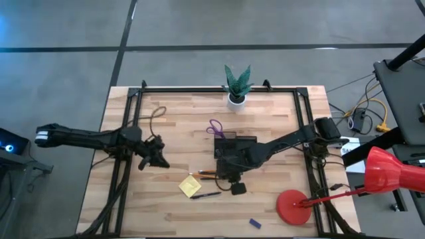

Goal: Pick and place office supplies into organizer
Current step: Put the yellow pad into the black organizer

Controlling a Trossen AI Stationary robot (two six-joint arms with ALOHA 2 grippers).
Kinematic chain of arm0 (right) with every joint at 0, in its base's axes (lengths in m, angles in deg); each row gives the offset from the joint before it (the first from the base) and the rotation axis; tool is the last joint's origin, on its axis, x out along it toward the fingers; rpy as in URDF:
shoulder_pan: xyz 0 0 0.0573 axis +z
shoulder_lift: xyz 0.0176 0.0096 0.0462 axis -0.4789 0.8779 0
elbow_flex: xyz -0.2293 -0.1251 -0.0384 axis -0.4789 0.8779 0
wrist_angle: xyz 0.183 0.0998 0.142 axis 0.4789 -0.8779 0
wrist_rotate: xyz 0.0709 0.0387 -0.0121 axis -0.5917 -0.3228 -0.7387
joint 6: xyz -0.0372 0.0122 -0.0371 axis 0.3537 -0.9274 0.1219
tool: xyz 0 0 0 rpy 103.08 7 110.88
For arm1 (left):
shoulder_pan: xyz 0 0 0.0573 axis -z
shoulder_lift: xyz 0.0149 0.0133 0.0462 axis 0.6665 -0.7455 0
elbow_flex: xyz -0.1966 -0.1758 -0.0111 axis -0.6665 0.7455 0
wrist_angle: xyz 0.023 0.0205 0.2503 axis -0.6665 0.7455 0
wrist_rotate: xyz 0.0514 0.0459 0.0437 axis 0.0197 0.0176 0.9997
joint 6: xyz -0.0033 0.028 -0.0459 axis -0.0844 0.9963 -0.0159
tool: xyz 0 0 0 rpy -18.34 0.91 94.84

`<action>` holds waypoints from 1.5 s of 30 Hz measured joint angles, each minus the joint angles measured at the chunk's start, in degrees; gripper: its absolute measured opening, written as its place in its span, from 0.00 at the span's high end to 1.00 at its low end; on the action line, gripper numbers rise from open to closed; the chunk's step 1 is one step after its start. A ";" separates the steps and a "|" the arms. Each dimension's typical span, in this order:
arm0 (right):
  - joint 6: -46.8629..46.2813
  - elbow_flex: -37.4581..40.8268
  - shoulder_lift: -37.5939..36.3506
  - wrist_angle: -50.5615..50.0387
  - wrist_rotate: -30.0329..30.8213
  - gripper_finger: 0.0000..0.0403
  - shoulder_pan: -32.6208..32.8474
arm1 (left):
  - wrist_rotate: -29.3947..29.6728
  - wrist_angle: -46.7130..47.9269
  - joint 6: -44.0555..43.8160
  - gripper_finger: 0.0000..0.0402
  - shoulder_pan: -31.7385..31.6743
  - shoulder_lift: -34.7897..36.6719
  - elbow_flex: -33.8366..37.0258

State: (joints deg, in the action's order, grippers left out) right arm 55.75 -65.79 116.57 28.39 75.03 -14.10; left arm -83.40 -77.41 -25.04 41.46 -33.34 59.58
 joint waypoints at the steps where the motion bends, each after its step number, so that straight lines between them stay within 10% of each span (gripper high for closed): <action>1: 0.01 -0.37 0.50 0.49 0.20 0.89 -0.38 | -1.44 0.29 -1.55 1.00 0.07 -0.94 0.03; 22: 0.59 -20.61 13.82 -1.55 13.15 0.54 5.93 | 0.83 -7.03 -3.14 0.70 6.30 -20.35 -1.67; 35: -14.50 -33.78 20.76 -23.71 26.86 0.51 8.80 | 20.71 -4.75 -2.07 0.69 17.15 -33.87 -10.64; 45: -23.45 -31.47 19.74 -25.17 31.72 0.51 14.83 | 22.14 -2.99 -3.02 0.69 19.27 -46.74 -17.53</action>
State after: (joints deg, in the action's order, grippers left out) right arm 32.30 -97.27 136.31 3.22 106.75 0.73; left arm -61.25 -80.40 -28.06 60.73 -80.08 42.06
